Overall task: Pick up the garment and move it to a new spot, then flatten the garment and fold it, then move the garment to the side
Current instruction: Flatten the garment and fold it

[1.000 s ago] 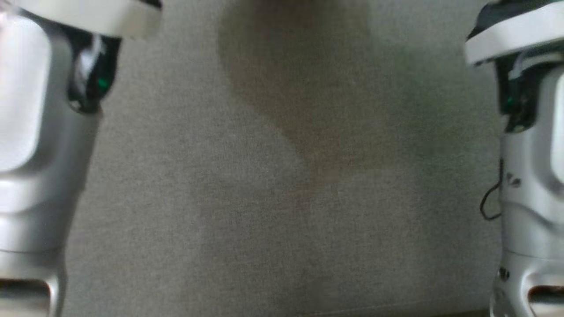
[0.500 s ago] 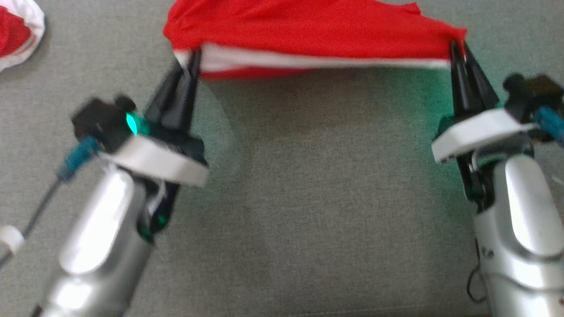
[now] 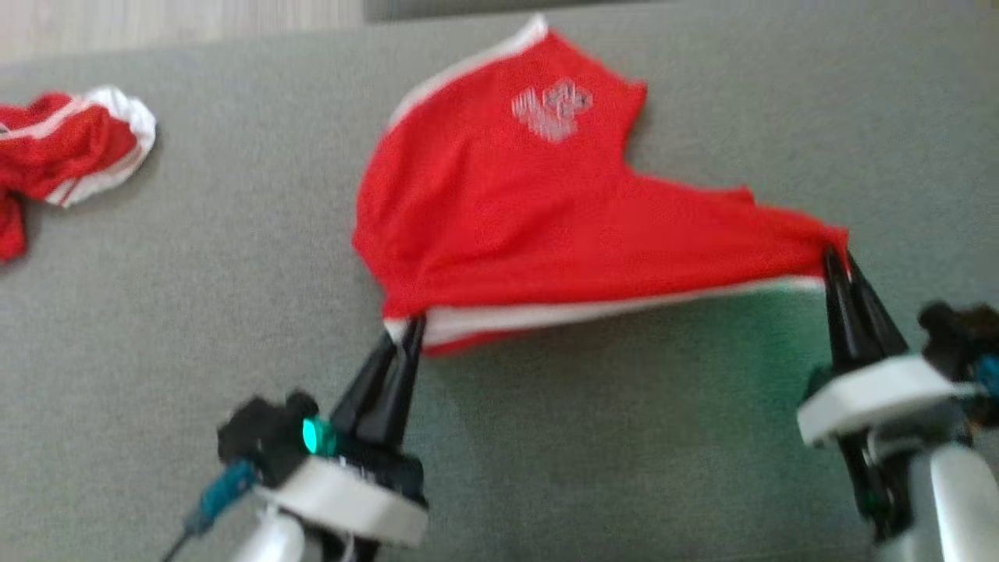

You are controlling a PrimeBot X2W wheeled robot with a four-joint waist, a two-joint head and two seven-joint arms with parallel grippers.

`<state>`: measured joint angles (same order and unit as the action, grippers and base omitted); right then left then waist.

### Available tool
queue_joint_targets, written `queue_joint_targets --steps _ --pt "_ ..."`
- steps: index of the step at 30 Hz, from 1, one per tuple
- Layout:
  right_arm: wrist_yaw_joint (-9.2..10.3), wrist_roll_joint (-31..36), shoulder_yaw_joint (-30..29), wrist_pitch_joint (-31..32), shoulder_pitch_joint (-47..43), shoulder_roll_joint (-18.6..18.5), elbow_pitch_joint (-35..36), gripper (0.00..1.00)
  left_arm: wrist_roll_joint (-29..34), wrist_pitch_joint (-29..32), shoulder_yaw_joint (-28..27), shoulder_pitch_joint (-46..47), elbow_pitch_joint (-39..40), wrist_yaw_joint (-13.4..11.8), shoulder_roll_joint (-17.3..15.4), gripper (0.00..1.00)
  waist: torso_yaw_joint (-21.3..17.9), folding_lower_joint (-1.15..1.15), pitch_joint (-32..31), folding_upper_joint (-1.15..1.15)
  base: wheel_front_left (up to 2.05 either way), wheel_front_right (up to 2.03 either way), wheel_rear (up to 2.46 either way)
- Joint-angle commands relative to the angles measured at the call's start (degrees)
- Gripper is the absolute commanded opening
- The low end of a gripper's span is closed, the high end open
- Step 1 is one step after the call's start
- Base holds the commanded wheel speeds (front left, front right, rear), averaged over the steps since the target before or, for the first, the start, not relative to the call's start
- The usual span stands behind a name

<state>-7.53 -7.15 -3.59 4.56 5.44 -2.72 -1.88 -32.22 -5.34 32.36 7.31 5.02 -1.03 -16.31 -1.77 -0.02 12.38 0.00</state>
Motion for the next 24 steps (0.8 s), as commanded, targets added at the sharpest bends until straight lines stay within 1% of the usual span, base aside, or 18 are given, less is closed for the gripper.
queue_joint_targets --steps 1,5,8,13,19,24 --pt "0.04 -0.5 0.7 0.7 -0.8 -0.2 3.3 0.00 0.0 0.1 -1.4 0.2 3.1 -0.8 -1.4 0.00 -0.8 0.02 -2.4 0.00 0.00 0.00 0.00" --pt "0.04 -0.6 -0.2 4.2 -6.3 -0.2 8.9 0.00 0.2 1.6 0.3 -4.3 7.2 -2.2 -2.2 0.00 -0.8 0.02 -3.8 0.00 0.00 0.00 0.00" --pt "0.04 -0.4 -0.7 7.1 -8.6 -0.2 11.8 0.00 -0.3 2.3 1.3 -6.2 8.7 -2.7 -2.0 0.00 -0.3 0.02 -4.1 0.00 0.00 0.00 0.00" --pt "0.04 0.5 -0.8 10.9 -9.1 -0.2 13.4 0.00 -1.4 2.1 2.3 -6.5 7.4 -2.3 -0.7 0.00 1.4 0.02 -3.6 0.00 0.00 0.00 0.00" --pt "0.04 2.6 -0.8 14.9 -4.8 -0.2 12.3 0.00 -3.2 1.3 2.3 -3.5 3.9 -0.9 1.9 0.00 4.1 0.02 -2.0 0.00 0.00 0.00 0.00" --pt "0.04 4.3 0.0 18.9 4.1 -1.7 8.5 0.00 -5.2 1.3 0.7 2.3 -1.2 0.6 4.1 0.00 6.4 0.02 -0.2 0.00 0.00 0.00 0.00"
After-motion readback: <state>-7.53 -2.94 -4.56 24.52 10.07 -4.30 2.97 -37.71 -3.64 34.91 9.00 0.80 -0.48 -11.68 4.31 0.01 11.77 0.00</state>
